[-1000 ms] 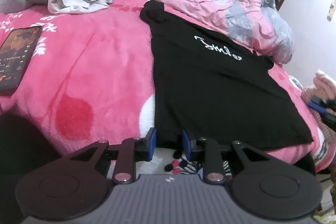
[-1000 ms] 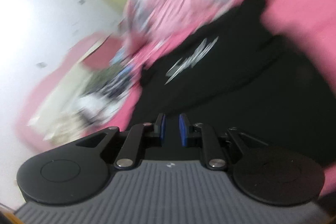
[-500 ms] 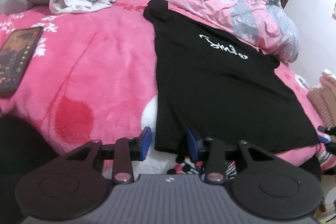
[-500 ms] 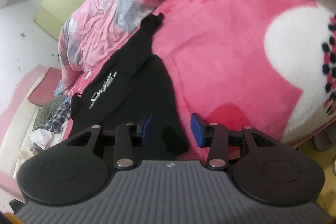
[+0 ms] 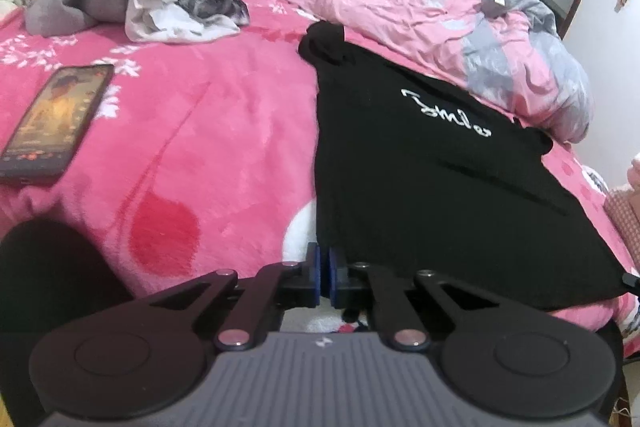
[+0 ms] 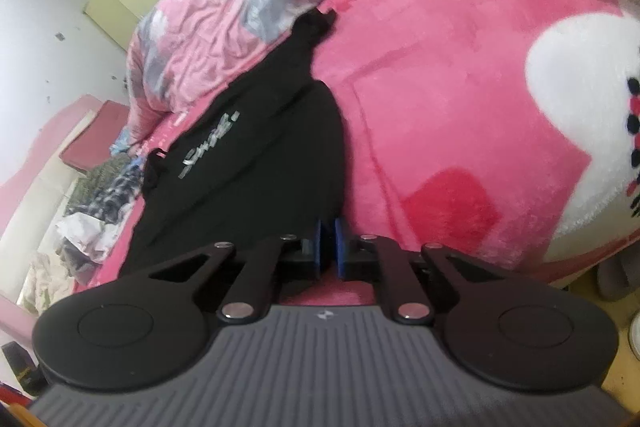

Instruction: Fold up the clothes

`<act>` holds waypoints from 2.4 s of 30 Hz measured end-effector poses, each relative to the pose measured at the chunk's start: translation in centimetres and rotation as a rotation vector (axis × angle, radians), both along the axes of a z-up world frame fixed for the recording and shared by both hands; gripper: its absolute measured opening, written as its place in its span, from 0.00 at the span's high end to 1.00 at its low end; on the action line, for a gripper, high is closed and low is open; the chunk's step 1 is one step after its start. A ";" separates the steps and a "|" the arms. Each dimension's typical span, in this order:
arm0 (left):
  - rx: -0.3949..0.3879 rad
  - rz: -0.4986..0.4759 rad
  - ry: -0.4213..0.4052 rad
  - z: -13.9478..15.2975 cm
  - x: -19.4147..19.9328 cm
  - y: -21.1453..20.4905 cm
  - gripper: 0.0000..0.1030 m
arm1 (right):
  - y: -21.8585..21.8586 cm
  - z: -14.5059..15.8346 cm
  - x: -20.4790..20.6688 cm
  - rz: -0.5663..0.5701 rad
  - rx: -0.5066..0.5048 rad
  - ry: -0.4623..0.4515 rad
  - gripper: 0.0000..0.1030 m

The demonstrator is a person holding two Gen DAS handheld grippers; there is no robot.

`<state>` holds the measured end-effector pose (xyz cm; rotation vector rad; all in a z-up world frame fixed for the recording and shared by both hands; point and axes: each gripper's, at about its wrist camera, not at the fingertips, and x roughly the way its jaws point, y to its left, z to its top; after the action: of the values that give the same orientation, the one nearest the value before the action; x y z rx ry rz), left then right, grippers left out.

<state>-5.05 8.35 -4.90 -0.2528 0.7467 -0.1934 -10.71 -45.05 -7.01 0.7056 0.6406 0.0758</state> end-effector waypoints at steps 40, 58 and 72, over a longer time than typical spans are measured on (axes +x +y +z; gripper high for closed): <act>-0.047 -0.046 0.059 4.0 -0.8 3.6 0.96 | -0.3 6.9 -2.1 0.023 0.001 -0.101 0.96; 0.013 -0.071 0.172 -1.1 0.0 3.8 0.96 | -0.3 0.6 -1.1 0.018 -0.038 0.122 0.95; 0.191 -0.036 0.055 0.7 -1.4 4.4 0.68 | -1.0 1.1 -3.8 -0.084 -0.234 0.162 0.78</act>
<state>-6.49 12.73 -4.25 -0.0638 0.8186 -0.1482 -14.48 -46.01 -5.87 0.5147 0.7604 -0.1331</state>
